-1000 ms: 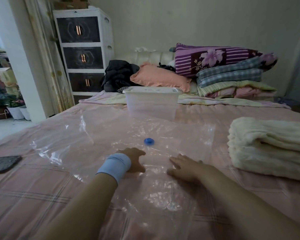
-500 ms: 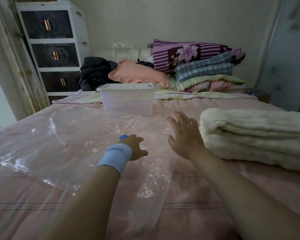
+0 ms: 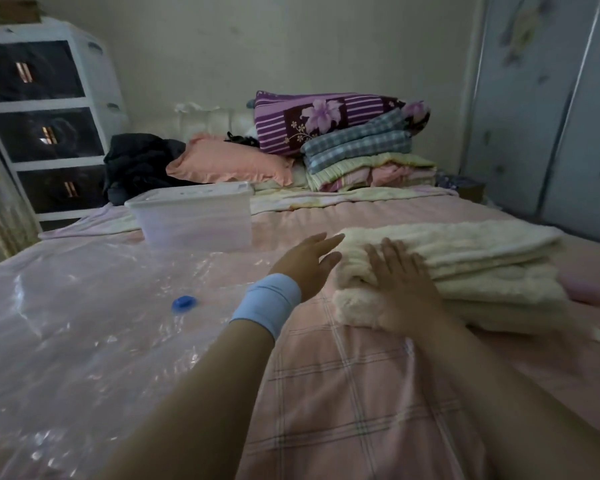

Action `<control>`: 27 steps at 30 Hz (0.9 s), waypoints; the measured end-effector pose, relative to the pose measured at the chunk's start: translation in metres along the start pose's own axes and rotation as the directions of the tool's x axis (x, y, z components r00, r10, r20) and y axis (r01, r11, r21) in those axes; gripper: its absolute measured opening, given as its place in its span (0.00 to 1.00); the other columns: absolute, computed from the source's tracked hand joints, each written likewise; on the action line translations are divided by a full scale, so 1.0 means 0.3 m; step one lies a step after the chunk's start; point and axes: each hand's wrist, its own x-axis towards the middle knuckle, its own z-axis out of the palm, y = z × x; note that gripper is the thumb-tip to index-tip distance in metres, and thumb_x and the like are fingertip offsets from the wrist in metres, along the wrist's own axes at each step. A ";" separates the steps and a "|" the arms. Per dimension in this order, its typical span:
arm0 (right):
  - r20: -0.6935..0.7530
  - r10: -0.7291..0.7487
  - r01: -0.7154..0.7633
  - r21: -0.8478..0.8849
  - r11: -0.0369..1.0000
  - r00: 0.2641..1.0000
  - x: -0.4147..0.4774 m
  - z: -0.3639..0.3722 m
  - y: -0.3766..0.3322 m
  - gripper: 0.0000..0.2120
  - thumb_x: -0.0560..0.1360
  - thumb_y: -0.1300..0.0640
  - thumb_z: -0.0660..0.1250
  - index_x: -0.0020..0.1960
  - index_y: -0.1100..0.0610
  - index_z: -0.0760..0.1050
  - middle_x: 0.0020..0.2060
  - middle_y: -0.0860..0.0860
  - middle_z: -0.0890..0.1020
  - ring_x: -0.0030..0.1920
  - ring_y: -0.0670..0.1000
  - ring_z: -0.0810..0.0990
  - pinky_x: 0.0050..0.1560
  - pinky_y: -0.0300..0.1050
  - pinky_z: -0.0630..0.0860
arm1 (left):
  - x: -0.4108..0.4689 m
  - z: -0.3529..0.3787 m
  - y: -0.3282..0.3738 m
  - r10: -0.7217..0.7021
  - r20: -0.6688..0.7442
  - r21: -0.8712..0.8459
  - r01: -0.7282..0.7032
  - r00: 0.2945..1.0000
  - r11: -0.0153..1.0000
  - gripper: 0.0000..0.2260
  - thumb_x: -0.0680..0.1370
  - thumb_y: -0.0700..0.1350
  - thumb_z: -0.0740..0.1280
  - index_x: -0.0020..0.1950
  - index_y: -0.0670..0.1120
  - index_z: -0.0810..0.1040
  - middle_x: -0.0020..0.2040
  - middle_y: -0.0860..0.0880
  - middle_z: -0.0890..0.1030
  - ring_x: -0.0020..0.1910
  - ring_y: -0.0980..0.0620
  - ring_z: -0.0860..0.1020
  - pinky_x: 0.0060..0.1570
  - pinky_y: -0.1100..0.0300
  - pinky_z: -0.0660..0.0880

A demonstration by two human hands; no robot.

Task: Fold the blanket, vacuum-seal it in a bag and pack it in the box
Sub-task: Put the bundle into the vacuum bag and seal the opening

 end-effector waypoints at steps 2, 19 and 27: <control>-0.051 -0.033 0.033 0.002 0.999 0.998 0.008 0.004 0.017 0.64 0.57 0.42 0.80 0.81 0.59 0.48 0.79 0.60 0.59 0.79 0.61 0.58 0.76 0.59 0.57 | 0.063 0.044 0.019 -0.011 0.071 0.034 0.009 0.997 0.999 0.23 0.82 0.58 0.55 0.77 0.61 0.58 0.79 0.52 0.54 0.77 0.49 0.55 0.74 0.50 0.55; -0.130 0.062 -0.083 -0.166 0.983 0.990 0.024 0.011 0.060 0.39 0.66 0.50 0.73 0.76 0.50 0.68 0.67 0.60 0.75 0.67 0.63 0.73 0.66 0.68 0.65 | 0.108 0.218 -0.080 -0.004 0.163 -0.239 0.044 0.987 0.970 0.35 0.78 0.52 0.66 0.78 0.62 0.48 0.79 0.54 0.46 0.76 0.51 0.56 0.70 0.53 0.61; -0.367 -0.002 -0.015 -0.043 0.999 0.930 0.047 -0.123 -0.081 0.35 0.58 0.58 0.74 0.66 0.53 0.78 0.51 0.55 0.80 0.47 0.60 0.77 0.48 0.55 0.70 | -0.061 0.091 -0.253 -0.383 0.242 0.249 0.325 0.891 0.912 0.12 0.78 0.50 0.63 0.57 0.50 0.81 0.60 0.48 0.80 0.57 0.46 0.78 0.59 0.54 0.74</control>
